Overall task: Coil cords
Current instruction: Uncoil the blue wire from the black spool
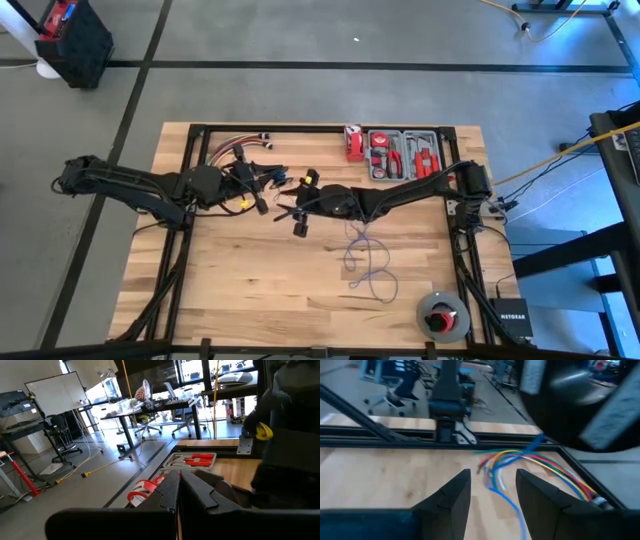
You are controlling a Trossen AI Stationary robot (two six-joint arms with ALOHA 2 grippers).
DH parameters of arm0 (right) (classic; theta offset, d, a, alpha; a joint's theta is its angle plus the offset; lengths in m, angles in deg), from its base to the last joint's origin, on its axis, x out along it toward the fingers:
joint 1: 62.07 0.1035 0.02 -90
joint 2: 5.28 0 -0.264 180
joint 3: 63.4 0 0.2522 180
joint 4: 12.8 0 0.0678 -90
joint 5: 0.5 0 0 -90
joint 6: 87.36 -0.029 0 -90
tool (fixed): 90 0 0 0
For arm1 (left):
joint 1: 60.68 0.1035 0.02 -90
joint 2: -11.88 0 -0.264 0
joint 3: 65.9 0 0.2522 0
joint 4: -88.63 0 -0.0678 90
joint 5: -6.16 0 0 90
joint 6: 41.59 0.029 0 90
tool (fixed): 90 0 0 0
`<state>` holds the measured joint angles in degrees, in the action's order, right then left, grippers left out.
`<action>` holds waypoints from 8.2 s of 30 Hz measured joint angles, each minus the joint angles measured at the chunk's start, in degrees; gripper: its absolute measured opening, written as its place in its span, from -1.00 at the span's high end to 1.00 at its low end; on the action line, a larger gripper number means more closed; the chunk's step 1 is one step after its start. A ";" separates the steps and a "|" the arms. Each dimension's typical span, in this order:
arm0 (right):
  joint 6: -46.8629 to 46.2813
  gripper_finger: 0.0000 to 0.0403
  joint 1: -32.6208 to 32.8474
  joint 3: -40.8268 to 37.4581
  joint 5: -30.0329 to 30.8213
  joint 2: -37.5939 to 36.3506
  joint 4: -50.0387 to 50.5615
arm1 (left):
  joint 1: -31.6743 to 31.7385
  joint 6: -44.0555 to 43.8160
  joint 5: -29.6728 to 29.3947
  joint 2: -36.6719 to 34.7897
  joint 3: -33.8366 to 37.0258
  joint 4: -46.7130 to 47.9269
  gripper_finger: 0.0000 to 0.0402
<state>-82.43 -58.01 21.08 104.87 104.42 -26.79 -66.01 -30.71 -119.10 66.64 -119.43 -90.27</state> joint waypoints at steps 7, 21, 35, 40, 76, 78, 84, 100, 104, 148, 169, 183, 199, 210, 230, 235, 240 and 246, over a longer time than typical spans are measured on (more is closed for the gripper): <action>-0.08 0.20 0.04 0.00 -1.57 1.91 -2.97 | 0.00 0.00 0.00 0.00 0.00 0.00 0.97; 0.01 0.93 0.09 0.26 -2.16 3.81 -6.01 | 0.00 0.00 0.00 0.00 0.00 -0.01 0.97; 8.86 0.98 10.21 0.26 1.73 0.18 -4.45 | 0.52 -1.87 0.61 0.09 0.00 0.47 0.97; 13.35 0.99 13.67 0.28 7.27 -6.56 -0.21 | 0.50 -1.56 0.74 0.07 -0.02 0.65 0.97; 9.39 1.00 18.63 15.30 43.19 -15.36 56.52 | 0.37 -0.28 -0.13 0.00 0.02 0.47 0.98; -0.89 1.00 18.39 13.97 39.39 -15.04 64.02 | 0.36 -0.98 -0.09 0.00 0.02 -0.35 0.98; -4.89 1.00 16.00 0.50 25.86 -10.34 45.71 | -0.02 -3.26 2.12 0.00 0.02 -3.38 0.97; 24.92 1.00 18.18 17.88 5.36 -1.77 21.11 | -0.15 -2.54 2.71 0.19 0.02 -2.42 0.97; 31.24 1.00 20.00 27.71 15.24 -1.98 29.19 | -0.26 -2.29 2.69 0.20 0.02 -1.28 0.97; -20.42 1.00 18.01 -9.85 22.35 -6.37 51.98 | -0.70 0.04 2.64 0.09 0.00 -1.49 0.97; 13.48 1.00 18.01 9.25 6.01 -3.78 27.22 | -0.66 0.02 2.67 0.09 -0.02 -1.16 0.97; -13.56 0.38 17.38 11.90 10.74 -5.95 70.62 | -0.64 -0.39 2.67 0.09 -0.02 -0.94 0.97; -2.19 0.33 3.81 -2.72 8.94 -7.43 14.88 | -0.64 -0.39 2.67 0.04 -0.02 -0.49 0.97; -9.04 0.33 -0.37 -6.90 -7.51 -4.84 1.18 | -0.61 0.00 2.67 0.04 -0.02 0.02 0.97; -0.11 0.97 7.61 1.37 -2.92 2.88 -1.44 | -0.52 -0.43 2.67 0.04 -0.02 -0.65 0.97; 7.02 0.98 10.94 8.03 -0.53 3.96 5.65 | -0.52 -1.09 2.67 0.07 -0.02 -0.63 0.97; 19.14 0.99 16.20 14.06 11.10 -0.30 14.39 | -0.52 -0.50 2.62 0.08 -0.02 0.72 0.97; 25.55 0.98 20.65 15.83 27.59 -7.56 26.02 | -0.52 -1.05 2.62 0.09 -0.02 1.35 0.97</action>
<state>-56.88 -37.36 36.91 132.46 96.86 -0.77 -66.53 -31.76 -116.48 66.73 -119.45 -88.92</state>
